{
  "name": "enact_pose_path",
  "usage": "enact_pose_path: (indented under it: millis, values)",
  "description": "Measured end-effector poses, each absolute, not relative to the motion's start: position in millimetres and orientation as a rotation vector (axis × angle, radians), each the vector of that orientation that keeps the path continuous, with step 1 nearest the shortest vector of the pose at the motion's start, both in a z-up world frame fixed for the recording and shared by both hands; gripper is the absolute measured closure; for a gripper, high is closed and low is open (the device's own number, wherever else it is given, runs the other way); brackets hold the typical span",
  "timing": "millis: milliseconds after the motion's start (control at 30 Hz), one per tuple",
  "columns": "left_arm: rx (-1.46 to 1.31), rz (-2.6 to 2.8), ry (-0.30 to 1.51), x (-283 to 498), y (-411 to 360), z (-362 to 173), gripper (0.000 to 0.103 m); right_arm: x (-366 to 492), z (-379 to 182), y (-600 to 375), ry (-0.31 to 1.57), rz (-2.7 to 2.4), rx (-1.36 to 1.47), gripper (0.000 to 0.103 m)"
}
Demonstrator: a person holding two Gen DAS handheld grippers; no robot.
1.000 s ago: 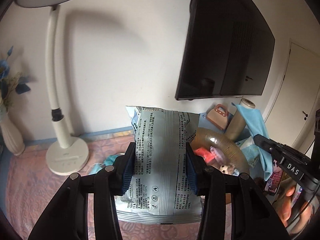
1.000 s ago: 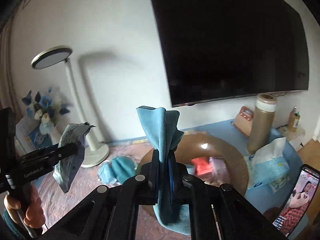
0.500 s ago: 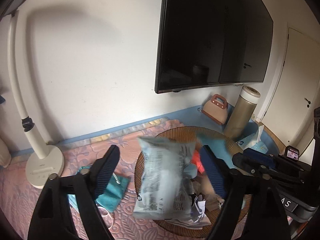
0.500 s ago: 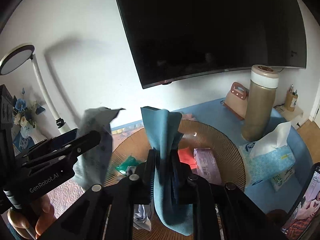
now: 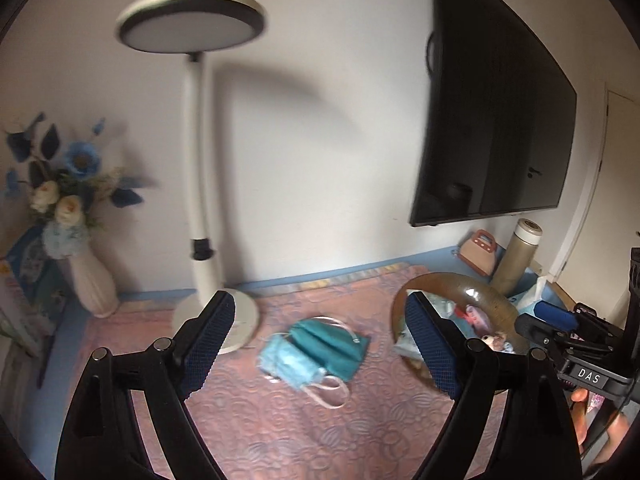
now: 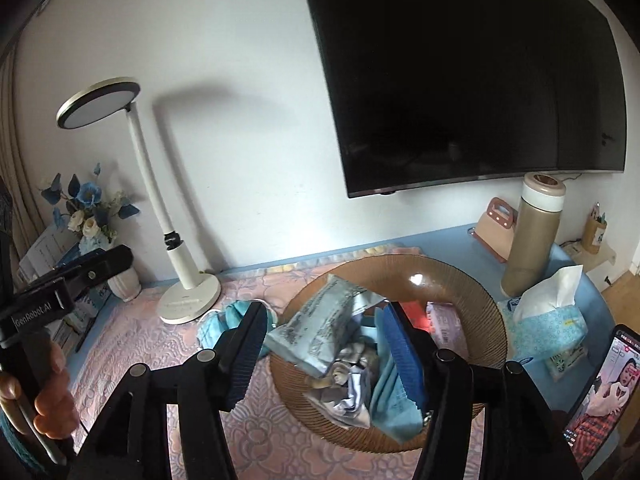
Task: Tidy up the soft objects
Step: 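Open both grippers to drop the packet and cloth into the bowl, then move both open grippers toward the two blue face masks by the lamp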
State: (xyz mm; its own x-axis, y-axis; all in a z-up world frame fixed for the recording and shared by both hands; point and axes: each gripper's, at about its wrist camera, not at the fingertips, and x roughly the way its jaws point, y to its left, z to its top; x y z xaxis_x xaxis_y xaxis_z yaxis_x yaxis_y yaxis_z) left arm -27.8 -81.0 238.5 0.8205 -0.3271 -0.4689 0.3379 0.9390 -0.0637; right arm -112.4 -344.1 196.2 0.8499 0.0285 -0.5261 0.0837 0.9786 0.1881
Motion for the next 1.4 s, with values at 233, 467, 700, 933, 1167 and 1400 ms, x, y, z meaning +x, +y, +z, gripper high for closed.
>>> enact_pose_path:
  millis: [233, 467, 700, 933, 1167, 1400]
  values:
    - [0.018, -0.213, 0.59, -73, 21, 228, 0.001, -131, 172, -261, 0.575, 0.105, 0.153, 0.027]
    - [-0.086, -0.171, 0.678, -80, 25, 108, 0.001, -126, 104, -206, 0.643, 0.153, 0.033, 0.027]
    - [-0.115, -0.091, 0.687, -69, 10, 35, 0.001, -104, 41, -207, 0.76, 0.15, 0.001, 0.027]
    - [-0.253, -0.116, 0.749, -61, 34, 25, 0.001, -89, 24, -220, 0.823, 0.152, 0.066, 0.026]
    - [-0.306, -0.116, 0.797, -54, 39, 17, 0.001, -86, 21, -218, 0.839, 0.143, 0.058, 0.02]
    - [-0.287, -0.111, 0.792, -56, 37, 18, 0.001, -87, 21, -218, 0.836, 0.135, 0.056, 0.019]
